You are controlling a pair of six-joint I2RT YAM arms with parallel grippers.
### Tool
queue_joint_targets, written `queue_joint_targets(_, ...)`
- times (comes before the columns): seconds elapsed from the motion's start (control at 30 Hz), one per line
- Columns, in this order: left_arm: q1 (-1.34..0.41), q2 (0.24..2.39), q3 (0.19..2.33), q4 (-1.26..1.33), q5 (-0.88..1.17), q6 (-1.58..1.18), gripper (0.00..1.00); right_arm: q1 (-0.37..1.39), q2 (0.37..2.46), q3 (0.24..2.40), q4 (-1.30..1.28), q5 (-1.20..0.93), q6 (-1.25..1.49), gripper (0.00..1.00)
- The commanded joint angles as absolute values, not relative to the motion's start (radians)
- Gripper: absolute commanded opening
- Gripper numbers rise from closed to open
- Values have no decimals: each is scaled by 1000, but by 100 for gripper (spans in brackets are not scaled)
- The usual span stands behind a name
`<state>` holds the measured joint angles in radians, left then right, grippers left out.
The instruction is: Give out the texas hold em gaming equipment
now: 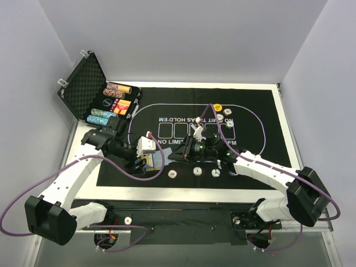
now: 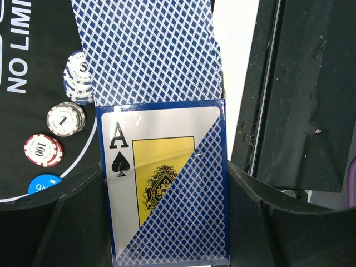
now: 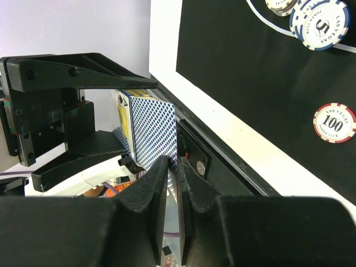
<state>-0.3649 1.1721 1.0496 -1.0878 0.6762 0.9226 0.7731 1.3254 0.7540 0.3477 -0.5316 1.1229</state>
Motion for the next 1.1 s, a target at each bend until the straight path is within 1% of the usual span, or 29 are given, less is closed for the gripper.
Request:
queue_joint_targets(0.0,-364,1150,1075,-1054,703,920,0,765,1289,770,382,-540,1120,6)
queue_joint_targets(0.07,-365,1150,1077,-1055,704,920,0,761,1278,769,373,-540,1117,4)
queue_joint_targets(0.33,-364,1152,1081,-1055,707,920,0,736,1244,772,322,-549,1094,0)
queue_joint_targets(0.6,-364,1147,1078,-1052,710,920,0,723,1221,805,314,-564,1100,0)
queue_joint_targets(0.83,-353,1138,1068,-1046,729,916,0,712,1201,819,394,-598,1158,0)
queue_joint_targets(1.07,-348,1140,1068,-1057,745,916,0,678,1166,818,394,-606,1167,0)
